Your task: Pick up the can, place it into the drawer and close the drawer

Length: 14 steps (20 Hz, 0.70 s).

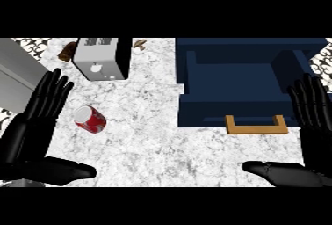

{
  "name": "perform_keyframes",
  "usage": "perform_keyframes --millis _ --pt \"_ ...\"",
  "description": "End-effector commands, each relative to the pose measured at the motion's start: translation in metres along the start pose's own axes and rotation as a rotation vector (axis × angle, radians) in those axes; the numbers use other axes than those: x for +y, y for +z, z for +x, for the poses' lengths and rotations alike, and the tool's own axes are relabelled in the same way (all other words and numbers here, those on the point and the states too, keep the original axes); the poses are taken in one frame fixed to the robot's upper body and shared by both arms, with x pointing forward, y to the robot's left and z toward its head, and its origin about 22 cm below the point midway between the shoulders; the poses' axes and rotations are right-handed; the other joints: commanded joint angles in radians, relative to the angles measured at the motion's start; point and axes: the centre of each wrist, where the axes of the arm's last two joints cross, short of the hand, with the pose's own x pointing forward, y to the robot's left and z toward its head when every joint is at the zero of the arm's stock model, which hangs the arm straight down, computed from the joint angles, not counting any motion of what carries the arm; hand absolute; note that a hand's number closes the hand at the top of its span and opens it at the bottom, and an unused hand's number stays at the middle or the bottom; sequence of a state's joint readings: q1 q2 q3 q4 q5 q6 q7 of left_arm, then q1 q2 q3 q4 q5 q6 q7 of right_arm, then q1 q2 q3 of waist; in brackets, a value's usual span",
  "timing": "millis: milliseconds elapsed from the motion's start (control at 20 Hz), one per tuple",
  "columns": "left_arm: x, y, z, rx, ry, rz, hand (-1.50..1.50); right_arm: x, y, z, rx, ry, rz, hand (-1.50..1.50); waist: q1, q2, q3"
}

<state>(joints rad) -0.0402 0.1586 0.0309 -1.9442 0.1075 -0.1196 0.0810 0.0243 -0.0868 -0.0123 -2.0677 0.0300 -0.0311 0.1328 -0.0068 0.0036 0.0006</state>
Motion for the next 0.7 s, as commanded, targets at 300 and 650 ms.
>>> perform_keyframes --millis 300,650 --pt "-0.006 0.009 -0.001 0.171 -0.022 0.012 -1.5 -0.009 0.028 -0.004 0.145 0.01 -0.038 -1.5 0.005 -0.004 -0.001" --pt "0.009 0.0 0.015 0.2 0.019 0.076 -1.5 -0.028 0.038 -0.008 0.132 0.012 -0.074 -1.5 0.004 -0.004 -0.001"
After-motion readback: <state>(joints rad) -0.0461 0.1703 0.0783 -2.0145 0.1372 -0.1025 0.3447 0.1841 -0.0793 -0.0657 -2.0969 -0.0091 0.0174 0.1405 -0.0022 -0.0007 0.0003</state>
